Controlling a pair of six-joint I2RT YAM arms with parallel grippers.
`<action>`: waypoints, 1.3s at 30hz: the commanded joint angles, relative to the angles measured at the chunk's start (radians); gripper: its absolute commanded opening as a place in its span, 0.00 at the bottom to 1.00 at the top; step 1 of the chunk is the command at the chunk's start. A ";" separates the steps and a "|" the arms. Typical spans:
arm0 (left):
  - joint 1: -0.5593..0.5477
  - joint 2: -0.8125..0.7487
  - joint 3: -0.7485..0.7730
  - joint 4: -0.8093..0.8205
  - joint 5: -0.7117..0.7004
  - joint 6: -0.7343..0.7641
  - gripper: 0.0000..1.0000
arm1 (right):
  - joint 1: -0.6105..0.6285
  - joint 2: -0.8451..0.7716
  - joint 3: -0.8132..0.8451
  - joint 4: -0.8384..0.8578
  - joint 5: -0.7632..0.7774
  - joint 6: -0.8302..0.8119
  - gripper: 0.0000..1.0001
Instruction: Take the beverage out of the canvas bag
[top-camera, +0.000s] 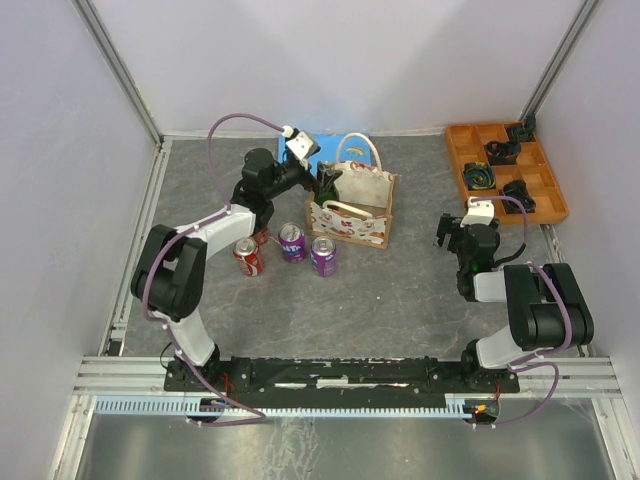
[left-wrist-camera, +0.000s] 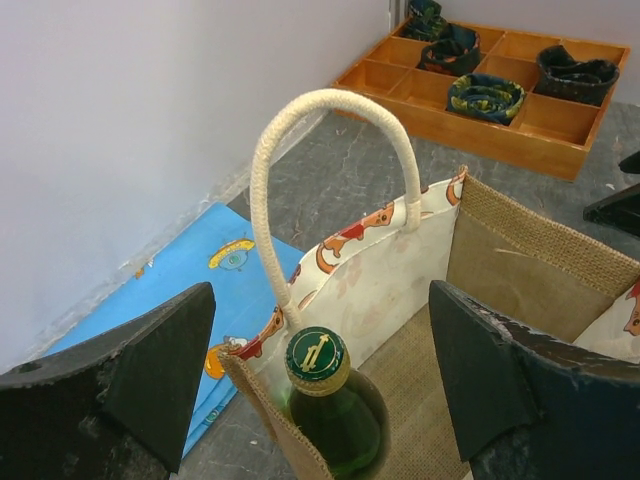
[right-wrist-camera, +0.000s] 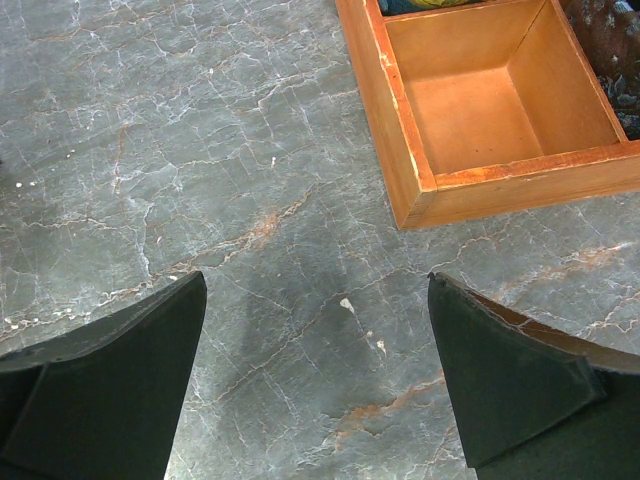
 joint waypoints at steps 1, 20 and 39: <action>0.008 0.021 0.047 0.080 0.022 -0.025 0.92 | -0.001 -0.004 0.022 0.033 -0.004 -0.011 0.99; 0.021 0.134 0.119 0.082 0.025 -0.039 0.85 | -0.001 -0.003 0.022 0.033 -0.004 -0.011 0.99; 0.023 0.125 0.086 0.085 0.086 -0.100 0.72 | -0.001 -0.003 0.022 0.034 -0.004 -0.011 0.99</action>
